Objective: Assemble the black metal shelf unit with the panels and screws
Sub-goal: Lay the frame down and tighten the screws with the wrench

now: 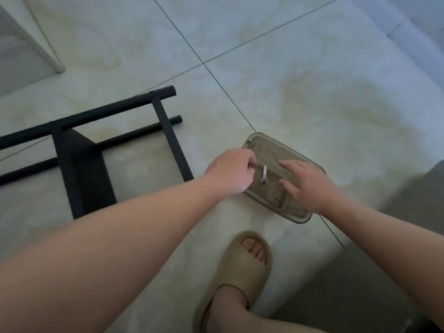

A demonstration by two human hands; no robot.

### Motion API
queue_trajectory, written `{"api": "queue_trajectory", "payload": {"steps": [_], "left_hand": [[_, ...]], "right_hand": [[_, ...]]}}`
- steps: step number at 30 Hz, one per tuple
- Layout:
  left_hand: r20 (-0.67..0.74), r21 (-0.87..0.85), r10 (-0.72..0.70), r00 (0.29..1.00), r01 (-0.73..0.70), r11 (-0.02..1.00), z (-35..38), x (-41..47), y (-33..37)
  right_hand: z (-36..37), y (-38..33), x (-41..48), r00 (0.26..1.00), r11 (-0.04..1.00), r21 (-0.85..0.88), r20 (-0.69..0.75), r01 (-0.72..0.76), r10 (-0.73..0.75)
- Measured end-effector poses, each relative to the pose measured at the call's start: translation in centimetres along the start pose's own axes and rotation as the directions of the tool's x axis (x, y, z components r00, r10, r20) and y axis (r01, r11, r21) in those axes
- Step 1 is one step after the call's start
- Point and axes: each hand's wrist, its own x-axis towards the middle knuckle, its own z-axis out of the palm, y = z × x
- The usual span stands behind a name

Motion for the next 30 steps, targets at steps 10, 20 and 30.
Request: {"api": "queue_trajectory", "payload": {"steps": [10, 20, 30], "left_hand": [[-0.393, 0.156, -0.252, 0.884, 0.334, 0.929, -11.6, -10.5, -12.6], [-0.151, -0.306, -0.742, 0.653, 0.683, 0.663, -13.5, -15.3, -22.9], [0.097, -0.627, -0.736, 0.670, 0.616, 0.477, -14.1, -15.1, -23.4]], "right_hand": [[-3.4, -13.0, 3.6, 0.971, 0.983, -0.027, 0.161, 0.183, -0.176], [0.2, -20.3, 8.6, 0.944, 0.995, -0.088, 0.330, 0.045, -0.013], [0.9, -22.8, 9.4, 0.954, 0.995, 0.061, 0.293, -0.082, 0.060]]}}
